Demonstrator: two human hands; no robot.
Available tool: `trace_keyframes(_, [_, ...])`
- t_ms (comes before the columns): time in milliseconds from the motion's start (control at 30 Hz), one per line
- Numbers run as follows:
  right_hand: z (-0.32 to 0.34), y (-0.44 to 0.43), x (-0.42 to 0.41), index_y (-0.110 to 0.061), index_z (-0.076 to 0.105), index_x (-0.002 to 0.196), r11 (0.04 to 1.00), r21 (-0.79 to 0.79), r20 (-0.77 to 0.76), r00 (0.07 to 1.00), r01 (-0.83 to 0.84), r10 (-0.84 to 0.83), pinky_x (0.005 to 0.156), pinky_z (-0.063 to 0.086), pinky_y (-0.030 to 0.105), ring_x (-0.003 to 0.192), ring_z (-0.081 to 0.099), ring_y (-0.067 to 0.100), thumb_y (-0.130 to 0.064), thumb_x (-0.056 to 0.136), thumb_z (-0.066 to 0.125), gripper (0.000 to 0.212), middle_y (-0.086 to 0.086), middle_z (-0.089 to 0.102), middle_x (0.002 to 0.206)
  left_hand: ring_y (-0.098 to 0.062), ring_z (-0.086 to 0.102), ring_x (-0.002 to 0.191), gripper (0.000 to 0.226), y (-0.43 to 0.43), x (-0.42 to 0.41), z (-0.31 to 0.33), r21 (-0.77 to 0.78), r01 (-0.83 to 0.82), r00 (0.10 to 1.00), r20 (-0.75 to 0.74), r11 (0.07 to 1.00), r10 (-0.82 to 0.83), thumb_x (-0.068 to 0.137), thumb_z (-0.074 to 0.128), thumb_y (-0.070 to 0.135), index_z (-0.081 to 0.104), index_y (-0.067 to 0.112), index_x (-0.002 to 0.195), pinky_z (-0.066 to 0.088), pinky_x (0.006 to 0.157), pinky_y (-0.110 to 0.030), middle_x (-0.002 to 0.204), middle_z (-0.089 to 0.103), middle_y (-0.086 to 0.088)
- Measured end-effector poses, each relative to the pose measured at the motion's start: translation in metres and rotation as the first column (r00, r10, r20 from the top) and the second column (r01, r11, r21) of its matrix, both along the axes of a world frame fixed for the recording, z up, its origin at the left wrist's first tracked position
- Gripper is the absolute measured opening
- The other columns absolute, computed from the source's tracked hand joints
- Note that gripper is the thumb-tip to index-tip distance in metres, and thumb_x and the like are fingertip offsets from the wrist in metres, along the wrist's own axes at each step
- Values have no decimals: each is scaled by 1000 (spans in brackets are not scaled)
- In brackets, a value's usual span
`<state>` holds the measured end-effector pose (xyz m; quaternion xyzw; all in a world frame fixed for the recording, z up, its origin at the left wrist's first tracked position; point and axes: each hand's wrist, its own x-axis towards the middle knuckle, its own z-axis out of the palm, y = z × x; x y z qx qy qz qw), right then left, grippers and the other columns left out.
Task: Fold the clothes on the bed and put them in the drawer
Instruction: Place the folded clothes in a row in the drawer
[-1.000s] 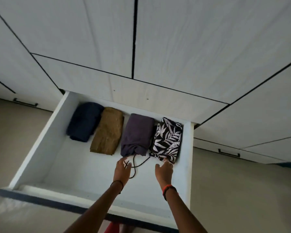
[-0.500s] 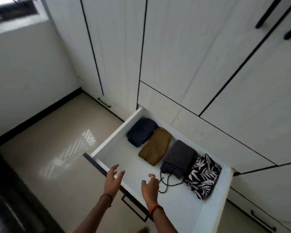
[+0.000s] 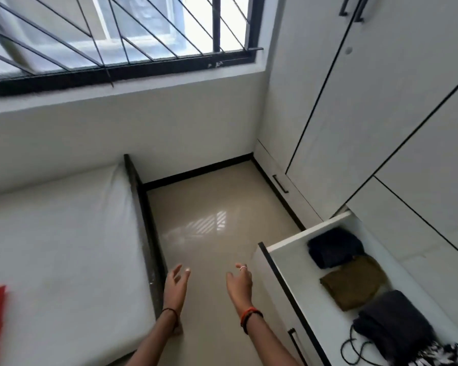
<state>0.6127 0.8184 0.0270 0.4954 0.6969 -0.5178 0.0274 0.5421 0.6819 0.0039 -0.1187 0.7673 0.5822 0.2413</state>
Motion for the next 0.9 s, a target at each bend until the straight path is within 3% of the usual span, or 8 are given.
trace_keyframes(333, [9, -113, -82, -5, 49, 127, 962, -8, -16, 962, -272, 272, 96, 40, 29, 117, 50, 29, -8, 91, 52, 37, 18, 48, 130, -27, 45, 127, 40, -127, -36, 11, 29, -354, 935, 19, 935, 354, 93, 55, 16, 47, 2, 130, 33, 105, -35, 137, 49, -14])
trace_keyframes(567, [4, -155, -124, -5, 46, 132, 891, -17, -6, 891, -455, 455, 104, 38, 33, 123, 47, 28, -10, 90, 52, 42, 16, 47, 134, -28, 43, 127, 41, -164, -57, 9, 5, -486, 872, 65, 874, 485, 94, 55, 16, 46, 3, 131, 34, 104, -34, 137, 47, -16])
trace_keyframes(767, [-2, -176, -167, -9, 49, 126, 837, -37, -48, 837, -546, 545, 93, 44, 31, 105, 54, 23, -10, 87, 52, 39, 13, 53, 125, -30, 45, 124, 42, -188, -88, 10, -24, -623, 779, 75, 782, 623, 93, 56, 16, 46, 0, 131, 35, 99, -33, 133, 50, -18])
trace_keyframes(900, [-6, -188, -191, -6, 50, 125, 817, -45, -39, 818, -575, 574, 93, 42, 30, 110, 54, 27, -9, 86, 53, 39, 11, 55, 122, -29, 46, 124, 40, -201, -104, 7, -29, -659, 749, 74, 752, 659, 93, 56, 16, 49, 1, 128, 35, 96, -29, 134, 51, -17])
